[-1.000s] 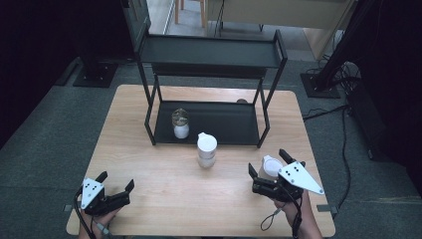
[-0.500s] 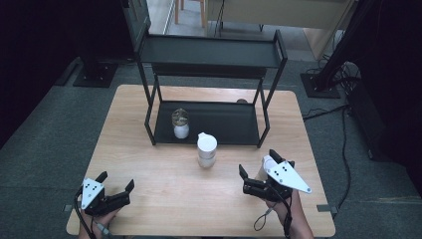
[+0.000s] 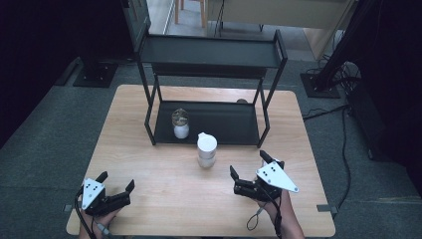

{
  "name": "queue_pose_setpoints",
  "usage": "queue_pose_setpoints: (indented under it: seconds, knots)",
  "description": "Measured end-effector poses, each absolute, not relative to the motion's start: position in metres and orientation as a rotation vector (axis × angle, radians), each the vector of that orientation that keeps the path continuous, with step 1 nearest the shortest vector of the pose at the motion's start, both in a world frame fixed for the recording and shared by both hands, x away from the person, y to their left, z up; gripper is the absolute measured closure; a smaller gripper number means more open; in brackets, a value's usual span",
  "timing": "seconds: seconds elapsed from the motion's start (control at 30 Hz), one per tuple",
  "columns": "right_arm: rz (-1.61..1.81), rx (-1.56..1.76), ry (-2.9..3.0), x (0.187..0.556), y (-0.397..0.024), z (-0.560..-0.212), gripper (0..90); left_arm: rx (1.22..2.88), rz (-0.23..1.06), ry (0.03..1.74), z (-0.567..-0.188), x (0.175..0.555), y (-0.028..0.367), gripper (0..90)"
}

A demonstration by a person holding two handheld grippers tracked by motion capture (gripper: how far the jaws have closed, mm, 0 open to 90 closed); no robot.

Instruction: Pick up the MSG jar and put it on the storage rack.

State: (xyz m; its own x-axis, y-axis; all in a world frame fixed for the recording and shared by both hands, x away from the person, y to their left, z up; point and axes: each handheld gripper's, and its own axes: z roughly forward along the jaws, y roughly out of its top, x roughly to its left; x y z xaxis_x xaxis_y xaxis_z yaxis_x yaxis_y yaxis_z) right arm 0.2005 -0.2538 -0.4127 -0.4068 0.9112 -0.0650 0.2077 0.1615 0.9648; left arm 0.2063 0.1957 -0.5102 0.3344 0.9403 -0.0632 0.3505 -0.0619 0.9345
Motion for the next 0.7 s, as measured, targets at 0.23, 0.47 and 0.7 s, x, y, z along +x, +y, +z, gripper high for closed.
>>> queue_pose_setpoints:
  seconds: [0.23, 0.47, 0.7]
  knots:
    - [1.284, 1.061, 1.755, 0.204, -0.244, -0.418, 0.6, 1.613, 0.749, 1.191, -0.51, 0.206, 0.196, 1.3]
    - [1.285, 1.059, 1.763, 0.209, -0.237, -0.423, 0.7, 1.618, 0.748, 1.185, -0.51, 0.206, 0.195, 1.3]
    - [1.286, 1.061, 1.777, 0.213, -0.229, -0.43, 0.7, 1.616, 0.745, 1.186, -0.51, 0.206, 0.195, 1.3]
